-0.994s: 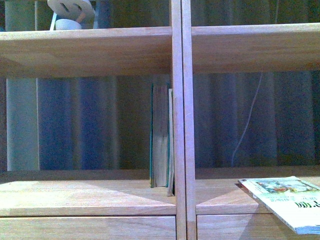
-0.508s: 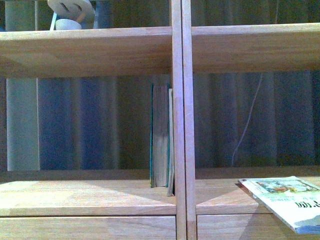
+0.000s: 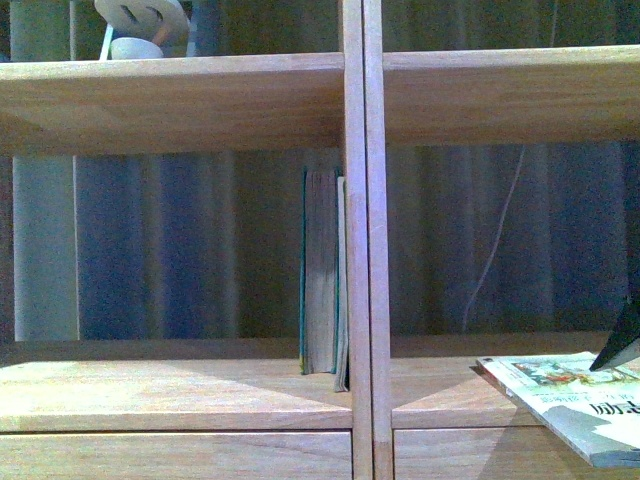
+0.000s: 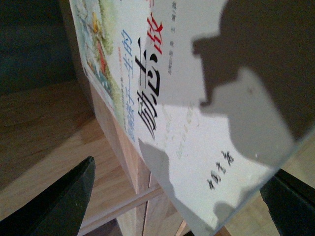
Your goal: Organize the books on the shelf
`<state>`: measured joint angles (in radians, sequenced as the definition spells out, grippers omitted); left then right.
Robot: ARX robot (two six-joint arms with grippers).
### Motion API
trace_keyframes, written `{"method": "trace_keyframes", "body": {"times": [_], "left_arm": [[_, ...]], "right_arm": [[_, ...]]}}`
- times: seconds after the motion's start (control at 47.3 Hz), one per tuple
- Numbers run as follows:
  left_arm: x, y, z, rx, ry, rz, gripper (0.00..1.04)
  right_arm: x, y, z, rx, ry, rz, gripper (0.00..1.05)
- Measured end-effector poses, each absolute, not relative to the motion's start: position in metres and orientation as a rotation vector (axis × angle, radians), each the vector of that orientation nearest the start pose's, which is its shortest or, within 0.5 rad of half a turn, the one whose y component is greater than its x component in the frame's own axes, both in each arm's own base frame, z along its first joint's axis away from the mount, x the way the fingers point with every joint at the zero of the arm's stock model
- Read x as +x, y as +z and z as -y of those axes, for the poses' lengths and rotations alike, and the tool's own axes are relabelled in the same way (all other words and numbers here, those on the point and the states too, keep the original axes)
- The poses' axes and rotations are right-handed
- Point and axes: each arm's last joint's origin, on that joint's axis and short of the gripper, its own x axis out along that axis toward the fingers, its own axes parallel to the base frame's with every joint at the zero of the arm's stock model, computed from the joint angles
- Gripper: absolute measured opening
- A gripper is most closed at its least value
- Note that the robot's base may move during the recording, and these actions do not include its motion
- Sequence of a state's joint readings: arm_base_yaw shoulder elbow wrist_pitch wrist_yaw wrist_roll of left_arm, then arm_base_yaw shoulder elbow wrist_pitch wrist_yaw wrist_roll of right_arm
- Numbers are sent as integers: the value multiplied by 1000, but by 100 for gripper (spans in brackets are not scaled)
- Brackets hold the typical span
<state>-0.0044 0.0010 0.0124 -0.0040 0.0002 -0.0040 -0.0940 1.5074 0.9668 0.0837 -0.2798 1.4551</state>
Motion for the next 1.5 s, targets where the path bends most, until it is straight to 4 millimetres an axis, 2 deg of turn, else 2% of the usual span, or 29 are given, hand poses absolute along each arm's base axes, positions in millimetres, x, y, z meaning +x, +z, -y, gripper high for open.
{"method": "trace_keyframes", "body": {"times": [0.529, 0.74, 0.783, 0.91, 1.036, 1.1, 1.269, 1.502], "left_arm": [[97, 167, 0, -4, -5, 8, 97], [97, 167, 0, -4, -5, 7, 97], [97, 167, 0, -4, -5, 7, 97], [97, 167, 0, -4, -5, 7, 97], [97, 167, 0, -4, -5, 8, 97], [97, 167, 0, -4, -5, 7, 97], [97, 167, 0, -4, -5, 7, 97], [97, 167, 0, -4, -5, 8, 97]], "right_arm": [[361, 251, 26, 1463, -209, -472, 98], [365, 247, 31, 1428, -228, -469, 98], [364, 247, 32, 1426, -231, -466, 93], [363, 245, 37, 1422, -240, -456, 69], [359, 243, 38, 1422, -246, -455, 50], [355, 246, 38, 1421, -238, -444, 36], [347, 261, 40, 1410, -198, -413, 10], [333, 280, 44, 1362, -132, -360, 7]]}}
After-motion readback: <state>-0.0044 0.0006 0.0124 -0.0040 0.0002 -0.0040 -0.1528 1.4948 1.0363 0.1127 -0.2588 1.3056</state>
